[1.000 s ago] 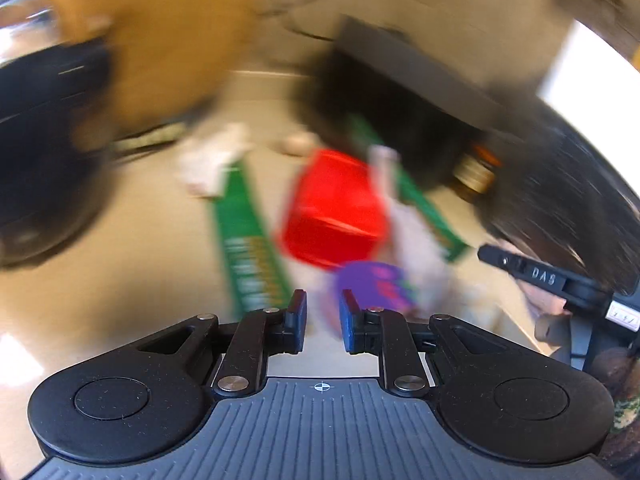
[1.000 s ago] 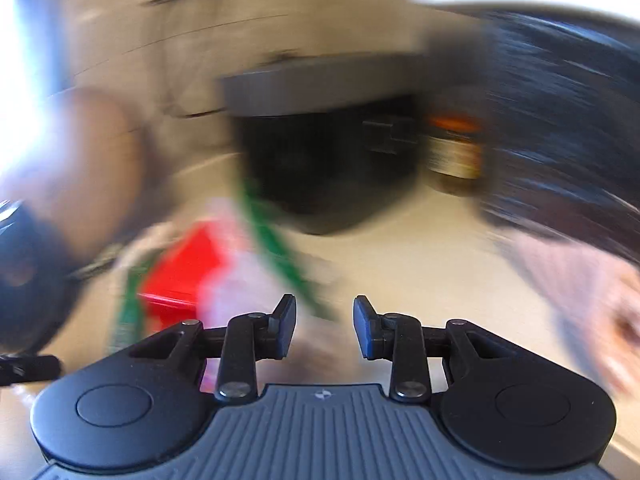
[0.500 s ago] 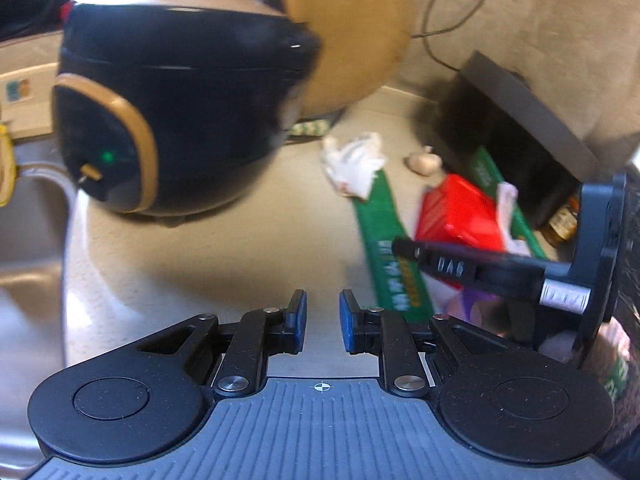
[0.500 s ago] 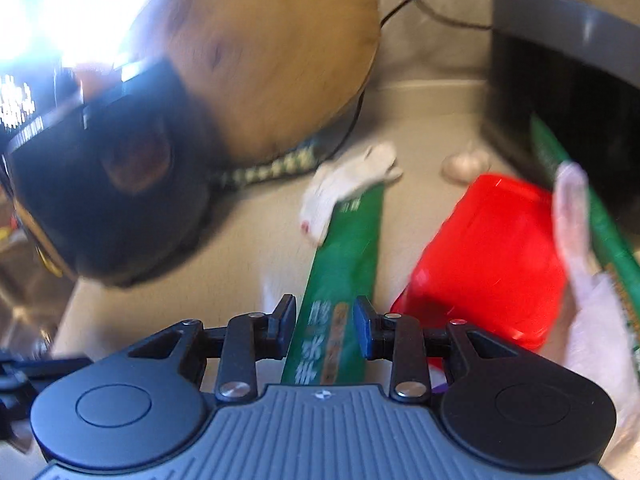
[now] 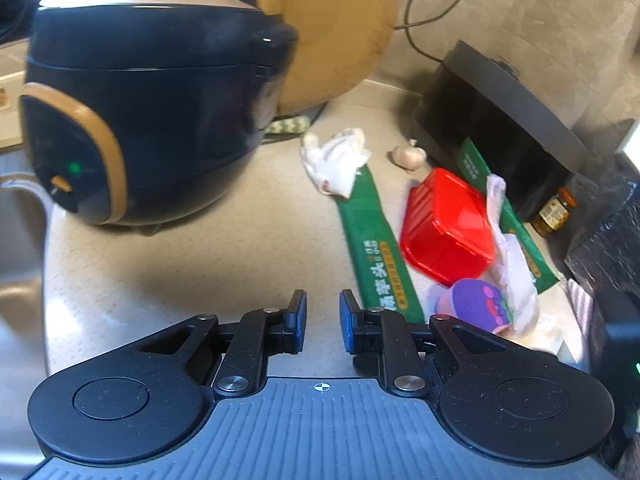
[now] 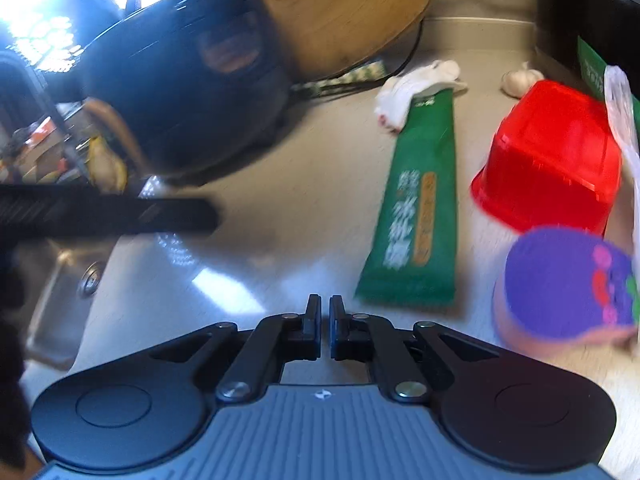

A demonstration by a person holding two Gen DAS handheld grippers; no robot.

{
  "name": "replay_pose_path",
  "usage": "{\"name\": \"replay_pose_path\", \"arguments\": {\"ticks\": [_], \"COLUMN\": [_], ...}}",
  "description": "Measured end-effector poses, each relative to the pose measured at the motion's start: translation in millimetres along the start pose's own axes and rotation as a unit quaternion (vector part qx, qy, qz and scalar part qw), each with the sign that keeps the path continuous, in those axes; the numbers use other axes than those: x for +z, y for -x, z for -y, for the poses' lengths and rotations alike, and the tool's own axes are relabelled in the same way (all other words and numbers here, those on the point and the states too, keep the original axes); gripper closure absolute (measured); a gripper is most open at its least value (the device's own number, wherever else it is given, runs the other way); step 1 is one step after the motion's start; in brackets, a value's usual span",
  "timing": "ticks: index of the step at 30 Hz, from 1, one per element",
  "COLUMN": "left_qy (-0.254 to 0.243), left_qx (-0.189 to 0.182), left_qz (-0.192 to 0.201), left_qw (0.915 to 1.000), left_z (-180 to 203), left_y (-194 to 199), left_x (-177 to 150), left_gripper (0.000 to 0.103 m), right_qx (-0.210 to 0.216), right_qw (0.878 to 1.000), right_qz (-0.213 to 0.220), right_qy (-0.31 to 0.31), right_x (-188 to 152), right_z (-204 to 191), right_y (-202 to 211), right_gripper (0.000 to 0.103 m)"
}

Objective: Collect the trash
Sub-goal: 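Reach the right gripper to the white glove and close on it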

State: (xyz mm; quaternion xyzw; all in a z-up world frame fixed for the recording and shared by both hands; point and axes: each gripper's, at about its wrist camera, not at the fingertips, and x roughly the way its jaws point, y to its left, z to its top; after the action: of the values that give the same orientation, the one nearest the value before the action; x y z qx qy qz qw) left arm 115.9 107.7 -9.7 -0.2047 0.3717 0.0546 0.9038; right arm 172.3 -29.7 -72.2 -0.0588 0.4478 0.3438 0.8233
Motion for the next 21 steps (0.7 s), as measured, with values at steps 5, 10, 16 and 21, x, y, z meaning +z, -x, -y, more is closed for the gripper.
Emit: {"name": "replay_pose_path", "arguments": {"ticks": [5, 10, 16, 21], "left_qy": [-0.018, -0.04, -0.088, -0.135], "left_qx": [-0.021, -0.015, -0.023, 0.003], "left_qz": [-0.02, -0.037, -0.044, -0.024], "left_qw": [0.9994, 0.9984, 0.9949, 0.9905], "left_z": [19.2, 51.9, 85.7, 103.9], "left_y": [-28.6, -66.0, -92.8, -122.4], "left_x": [14.4, 30.1, 36.4, 38.9], "left_gripper": [0.082, 0.082, 0.082, 0.082], "right_qx": [-0.031, -0.131, -0.204, -0.23], "right_qw": [0.997, 0.983, 0.963, 0.952], "right_qz": [0.062, 0.122, 0.14, 0.134], "right_qy": [-0.015, -0.039, -0.104, -0.149], "right_x": [-6.3, -17.4, -40.6, -52.3], "right_z": [10.5, 39.4, 86.0, 116.6], "right_y": [42.7, 83.1, 108.3, 114.2], "right_gripper": [0.098, 0.08, 0.065, 0.065]}}
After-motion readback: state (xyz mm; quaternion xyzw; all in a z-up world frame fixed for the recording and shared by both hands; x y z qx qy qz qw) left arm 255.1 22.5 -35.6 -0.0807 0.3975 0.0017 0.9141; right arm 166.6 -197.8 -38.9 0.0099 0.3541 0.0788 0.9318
